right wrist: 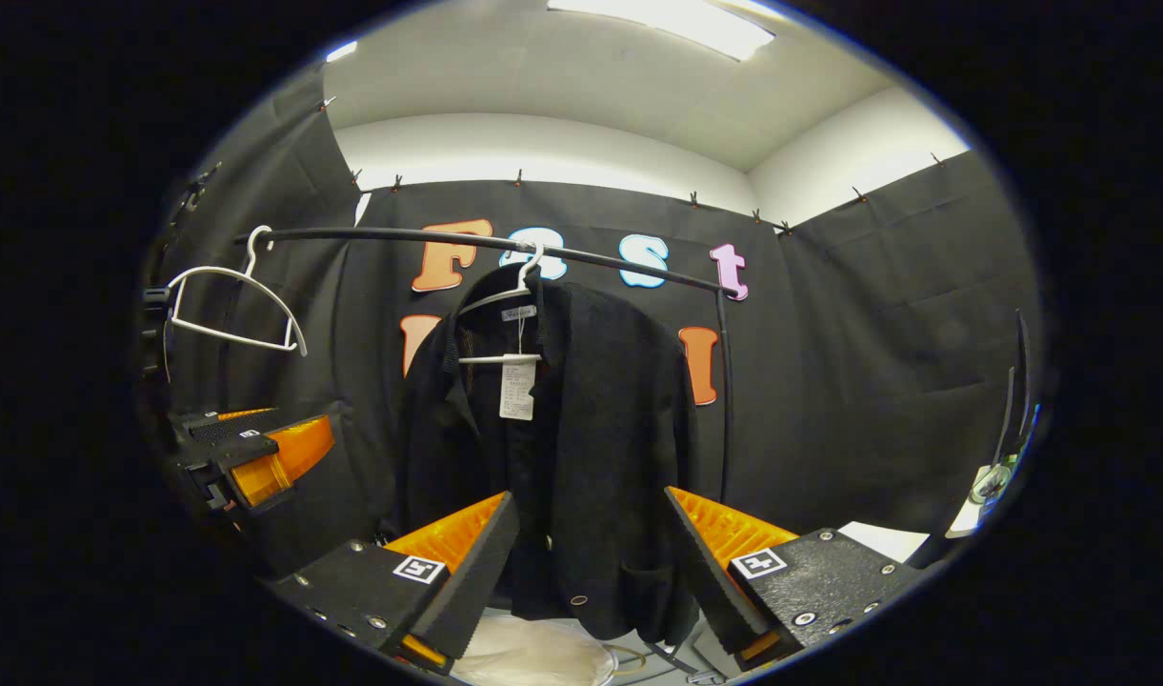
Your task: Grasp the clothes on the hanger with both hands and then place them into the laundry hamper below.
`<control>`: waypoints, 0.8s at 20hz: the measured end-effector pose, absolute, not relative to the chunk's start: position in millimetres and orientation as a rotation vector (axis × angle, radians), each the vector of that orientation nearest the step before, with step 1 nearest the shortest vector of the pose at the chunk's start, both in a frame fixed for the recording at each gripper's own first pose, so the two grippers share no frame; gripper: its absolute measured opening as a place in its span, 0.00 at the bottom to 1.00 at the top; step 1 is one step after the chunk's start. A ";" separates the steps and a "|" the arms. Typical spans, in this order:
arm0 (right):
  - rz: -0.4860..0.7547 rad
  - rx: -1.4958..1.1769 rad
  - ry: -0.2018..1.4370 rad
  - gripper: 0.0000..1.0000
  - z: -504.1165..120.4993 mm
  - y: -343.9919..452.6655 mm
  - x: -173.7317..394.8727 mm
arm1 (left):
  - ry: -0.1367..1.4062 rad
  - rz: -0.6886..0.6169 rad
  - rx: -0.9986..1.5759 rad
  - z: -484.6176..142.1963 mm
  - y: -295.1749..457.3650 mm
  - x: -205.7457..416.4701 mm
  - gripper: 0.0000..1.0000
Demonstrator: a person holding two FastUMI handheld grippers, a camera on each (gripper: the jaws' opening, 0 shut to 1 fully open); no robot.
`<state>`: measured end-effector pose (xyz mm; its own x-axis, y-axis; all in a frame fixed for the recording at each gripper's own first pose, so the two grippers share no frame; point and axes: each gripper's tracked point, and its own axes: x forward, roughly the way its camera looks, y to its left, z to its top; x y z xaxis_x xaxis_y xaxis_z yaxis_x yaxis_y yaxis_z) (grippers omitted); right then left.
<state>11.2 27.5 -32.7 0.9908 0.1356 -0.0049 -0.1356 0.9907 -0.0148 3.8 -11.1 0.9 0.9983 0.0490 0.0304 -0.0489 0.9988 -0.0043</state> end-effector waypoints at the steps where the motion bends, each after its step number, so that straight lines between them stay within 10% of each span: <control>1: 0.138 -0.026 -0.007 0.93 -29.1 30.4 20.9 | -0.031 0.050 -0.006 1.7 -10.5 2.0 1.00; 16: 0.003 -0.109 0.006 0.93 -50.1 35.1 228.0 | -0.072 -0.051 -0.086 -0.5 -31.7 67.4 0.96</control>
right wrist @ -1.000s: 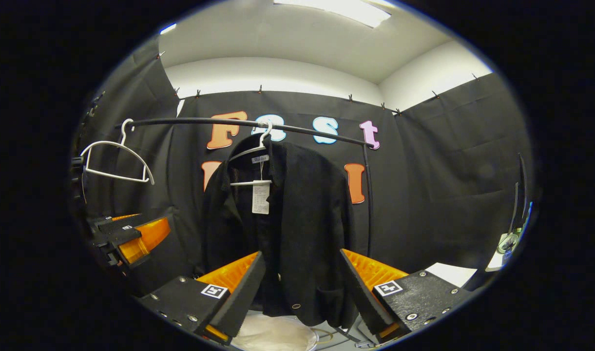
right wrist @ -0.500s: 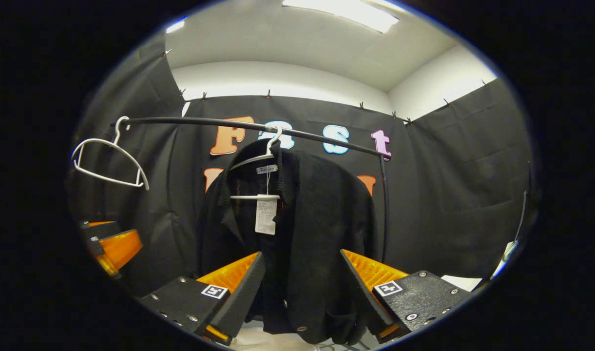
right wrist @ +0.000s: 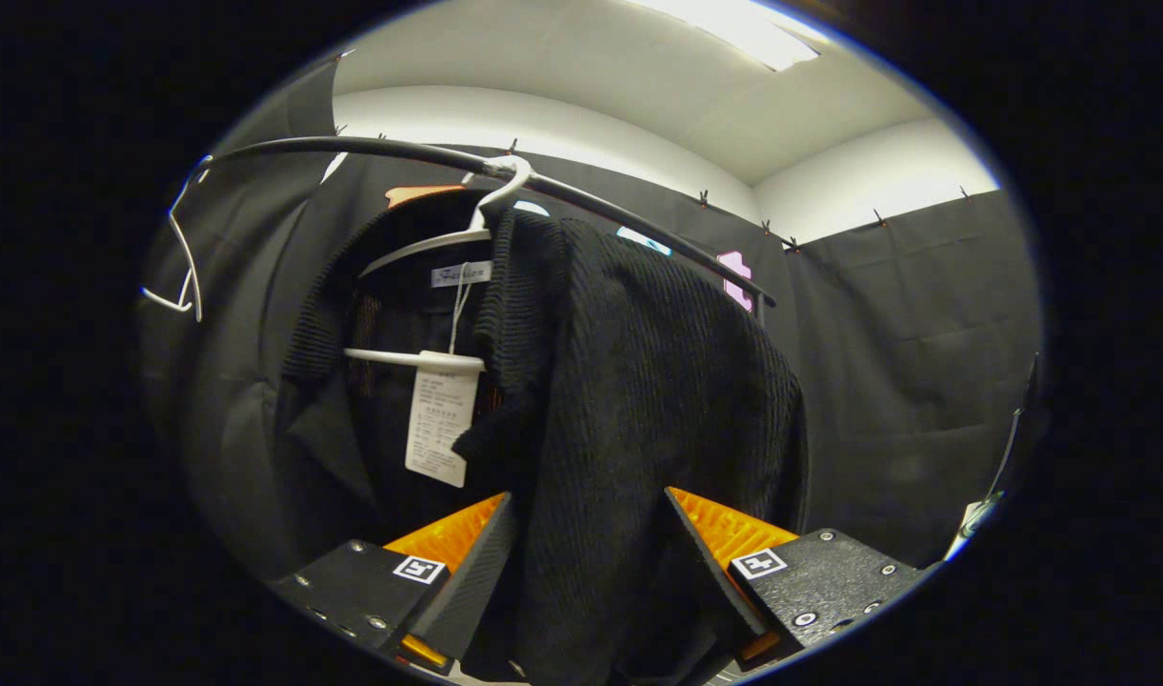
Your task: Grasp the clothes on the hanger with both hands and then place them into the laundry hamper below.
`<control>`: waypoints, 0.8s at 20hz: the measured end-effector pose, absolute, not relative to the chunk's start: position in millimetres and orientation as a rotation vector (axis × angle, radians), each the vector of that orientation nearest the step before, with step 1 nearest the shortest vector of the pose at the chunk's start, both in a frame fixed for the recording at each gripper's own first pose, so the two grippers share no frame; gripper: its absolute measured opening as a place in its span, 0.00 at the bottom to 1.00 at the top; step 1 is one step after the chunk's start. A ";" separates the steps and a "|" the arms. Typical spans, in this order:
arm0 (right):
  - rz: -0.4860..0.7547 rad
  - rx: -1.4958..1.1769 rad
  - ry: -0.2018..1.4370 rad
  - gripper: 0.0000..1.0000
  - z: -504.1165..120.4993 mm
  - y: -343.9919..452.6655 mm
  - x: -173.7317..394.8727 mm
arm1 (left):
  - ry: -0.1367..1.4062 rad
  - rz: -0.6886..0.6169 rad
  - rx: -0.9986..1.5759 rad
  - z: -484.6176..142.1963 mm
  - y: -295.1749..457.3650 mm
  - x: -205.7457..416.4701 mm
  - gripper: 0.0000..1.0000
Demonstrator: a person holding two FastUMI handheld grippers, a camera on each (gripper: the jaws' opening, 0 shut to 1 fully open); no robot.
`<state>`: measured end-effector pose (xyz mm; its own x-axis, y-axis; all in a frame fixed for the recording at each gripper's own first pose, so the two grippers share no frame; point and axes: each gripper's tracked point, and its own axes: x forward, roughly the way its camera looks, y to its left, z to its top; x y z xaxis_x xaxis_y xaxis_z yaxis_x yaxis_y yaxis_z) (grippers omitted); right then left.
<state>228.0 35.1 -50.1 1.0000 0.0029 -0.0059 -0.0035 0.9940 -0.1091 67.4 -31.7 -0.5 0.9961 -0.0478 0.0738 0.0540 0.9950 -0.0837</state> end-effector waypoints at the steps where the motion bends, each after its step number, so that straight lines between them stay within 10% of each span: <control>1: -0.002 -0.110 0.008 0.93 -47.8 29.2 233.5 | -0.067 -0.066 -0.100 -5.9 -41.2 83.0 0.96; 8: -0.004 -0.153 0.018 0.94 -44.5 9.4 246.9 | -0.114 -0.046 -0.075 -27.1 -75.7 185.2 0.96; 16: 0.004 -0.186 0.005 0.73 -45.2 6.3 245.1 | -0.135 0.190 0.028 -48.1 -20.8 228.9 0.96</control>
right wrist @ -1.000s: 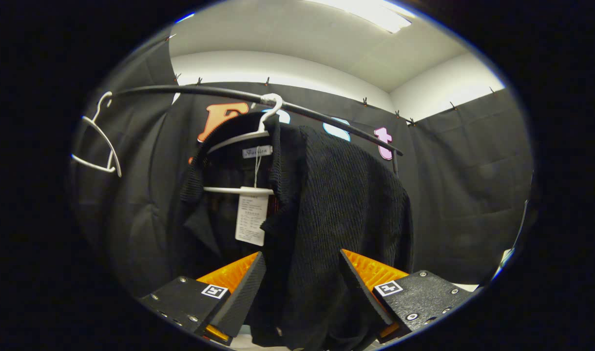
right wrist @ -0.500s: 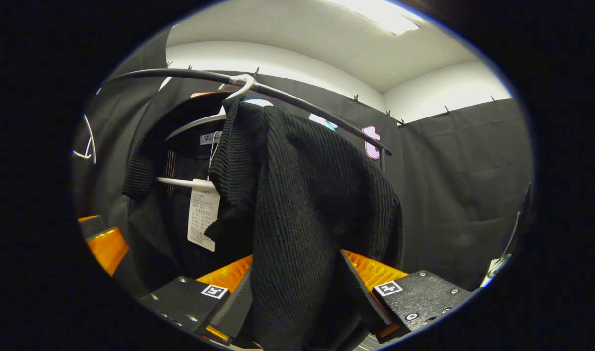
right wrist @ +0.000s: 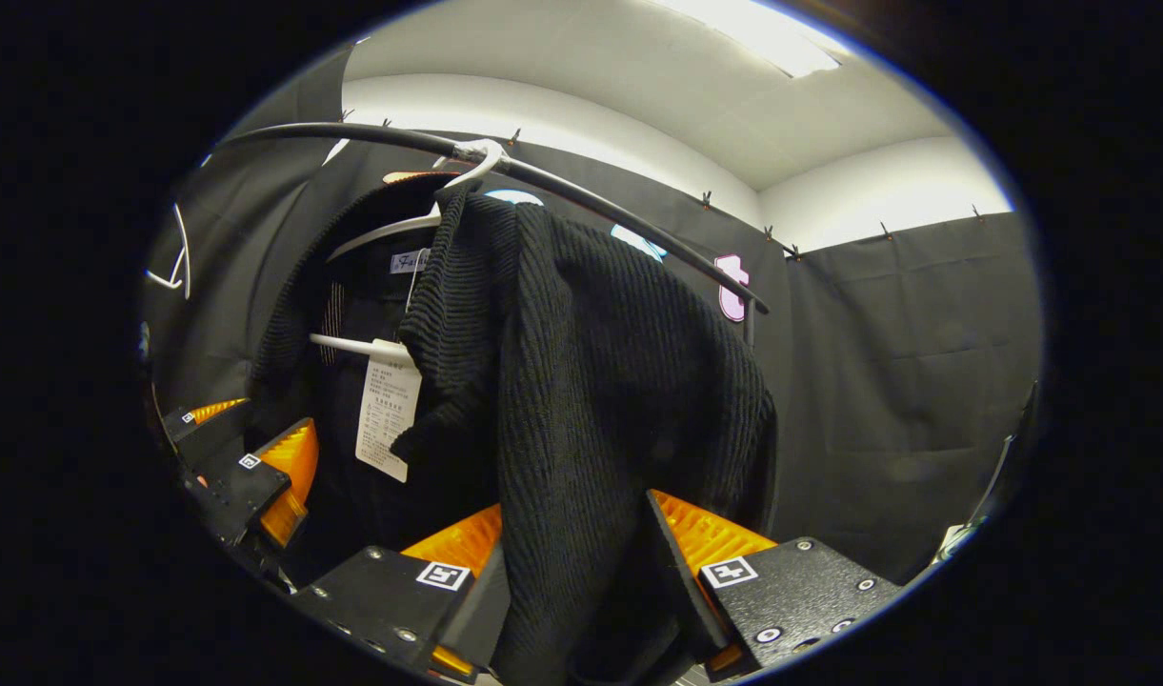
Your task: Grasp the clothes on the hanger with both hands and then place them into the laundry hamper below.
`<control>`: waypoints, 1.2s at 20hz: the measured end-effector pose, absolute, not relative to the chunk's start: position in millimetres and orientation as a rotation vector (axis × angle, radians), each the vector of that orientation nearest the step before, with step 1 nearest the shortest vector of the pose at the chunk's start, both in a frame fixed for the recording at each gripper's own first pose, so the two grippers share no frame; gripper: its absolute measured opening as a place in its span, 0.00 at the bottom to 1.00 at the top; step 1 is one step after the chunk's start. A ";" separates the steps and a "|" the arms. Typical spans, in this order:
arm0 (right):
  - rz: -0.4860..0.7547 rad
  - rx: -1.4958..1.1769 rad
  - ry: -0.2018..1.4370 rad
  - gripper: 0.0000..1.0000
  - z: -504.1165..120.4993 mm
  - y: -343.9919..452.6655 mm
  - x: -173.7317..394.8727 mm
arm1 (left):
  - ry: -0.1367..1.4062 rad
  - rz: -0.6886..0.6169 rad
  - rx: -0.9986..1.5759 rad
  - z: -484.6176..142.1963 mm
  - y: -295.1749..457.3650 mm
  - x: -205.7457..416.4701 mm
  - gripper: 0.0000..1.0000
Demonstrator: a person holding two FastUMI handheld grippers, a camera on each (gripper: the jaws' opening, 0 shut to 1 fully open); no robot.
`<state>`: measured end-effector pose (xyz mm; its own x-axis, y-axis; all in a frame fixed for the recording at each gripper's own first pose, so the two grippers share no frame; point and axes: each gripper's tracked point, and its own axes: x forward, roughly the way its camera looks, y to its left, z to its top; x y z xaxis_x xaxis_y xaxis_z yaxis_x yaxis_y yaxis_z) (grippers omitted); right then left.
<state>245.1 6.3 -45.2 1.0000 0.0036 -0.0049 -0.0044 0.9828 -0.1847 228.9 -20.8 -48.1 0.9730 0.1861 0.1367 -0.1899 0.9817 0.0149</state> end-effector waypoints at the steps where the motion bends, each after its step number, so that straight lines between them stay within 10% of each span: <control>1: 0.003 -0.186 0.002 0.72 -45.7 5.5 245.4 | -0.134 0.221 0.043 -51.3 -10.6 231.0 0.99; 10: -0.068 -0.188 -0.011 0.55 -51.0 -16.2 246.7 | -0.130 0.164 0.096 -60.7 5.0 240.5 0.99; 16: -0.069 -0.128 0.019 0.47 -53.6 -31.0 246.6 | -0.133 0.080 -0.002 -56.1 -8.3 237.9 0.35; 19: -0.047 -0.106 0.027 0.22 -49.6 -35.0 243.9 | -0.089 0.039 -0.024 -56.7 -8.4 229.8 0.17; 24: -0.018 -0.095 0.035 0.04 -37.3 -34.5 218.1 | -0.057 -0.022 0.009 -39.3 -14.5 208.7 0.17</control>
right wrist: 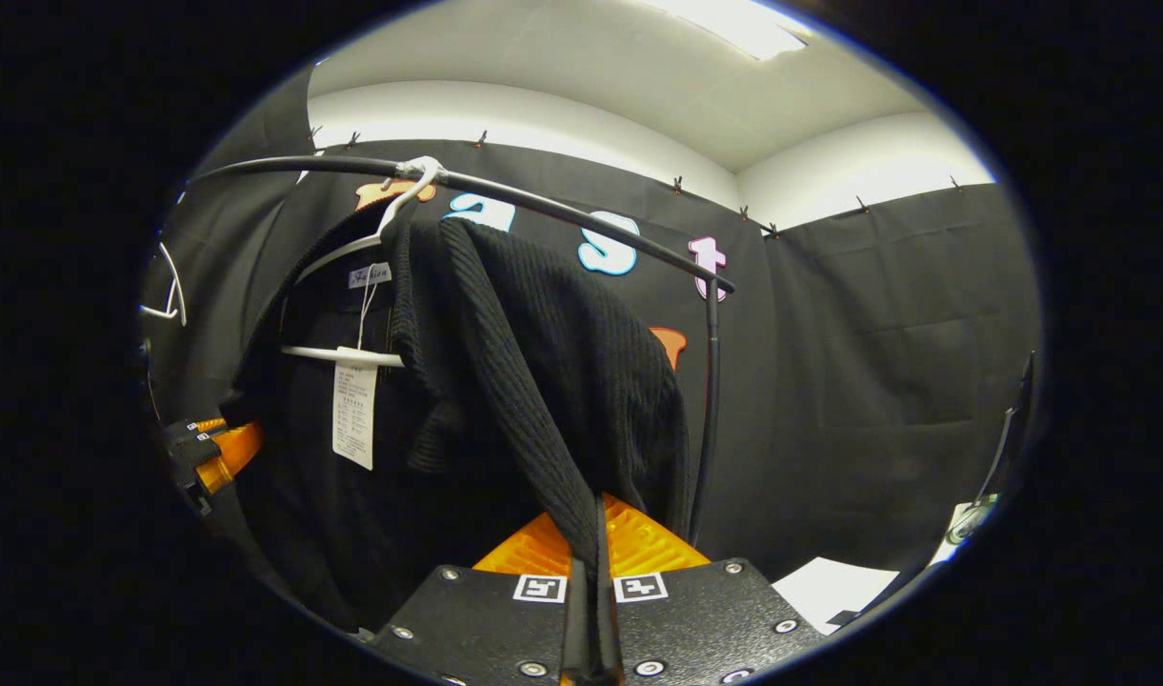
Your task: Grasp the clothes on the hanger with both hands and then place them into the laundry hamper below.
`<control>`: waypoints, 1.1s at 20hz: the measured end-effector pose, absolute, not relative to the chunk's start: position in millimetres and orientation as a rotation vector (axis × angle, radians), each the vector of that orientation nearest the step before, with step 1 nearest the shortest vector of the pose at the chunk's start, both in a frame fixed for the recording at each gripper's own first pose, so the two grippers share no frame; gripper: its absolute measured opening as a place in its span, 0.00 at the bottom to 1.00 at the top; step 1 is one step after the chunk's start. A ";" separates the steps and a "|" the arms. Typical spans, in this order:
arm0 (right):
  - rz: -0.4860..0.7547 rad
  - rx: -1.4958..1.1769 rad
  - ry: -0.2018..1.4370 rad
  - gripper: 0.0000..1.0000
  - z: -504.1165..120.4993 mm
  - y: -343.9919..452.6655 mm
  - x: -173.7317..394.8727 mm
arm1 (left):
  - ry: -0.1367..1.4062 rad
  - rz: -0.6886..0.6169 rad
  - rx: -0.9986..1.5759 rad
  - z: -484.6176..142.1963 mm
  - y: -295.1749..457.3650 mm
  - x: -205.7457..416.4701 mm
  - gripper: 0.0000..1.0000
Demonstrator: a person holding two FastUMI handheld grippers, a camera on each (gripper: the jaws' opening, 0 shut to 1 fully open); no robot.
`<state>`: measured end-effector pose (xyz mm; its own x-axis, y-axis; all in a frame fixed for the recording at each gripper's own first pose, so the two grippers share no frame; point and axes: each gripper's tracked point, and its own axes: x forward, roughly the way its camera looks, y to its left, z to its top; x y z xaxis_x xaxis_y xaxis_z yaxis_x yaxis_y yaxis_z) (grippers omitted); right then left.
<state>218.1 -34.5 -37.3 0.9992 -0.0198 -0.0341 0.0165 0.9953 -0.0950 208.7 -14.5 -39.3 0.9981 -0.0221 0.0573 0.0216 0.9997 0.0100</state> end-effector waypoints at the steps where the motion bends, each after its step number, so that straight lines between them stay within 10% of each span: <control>1: -0.014 -0.085 0.033 0.03 -33.2 -32.9 211.9 | -0.067 -0.038 -0.001 -29.7 -17.4 203.2 0.19; 22: 0.016 -0.102 -0.191 0.02 141.8 -87.4 175.4 | -0.171 0.089 0.021 97.8 64.8 174.4 0.07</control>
<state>175.4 -87.4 141.8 0.9816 0.0256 0.1890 -0.0062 0.9947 -0.1028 174.4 64.8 97.8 0.9815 0.0865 0.1710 -0.0901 0.9959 0.0131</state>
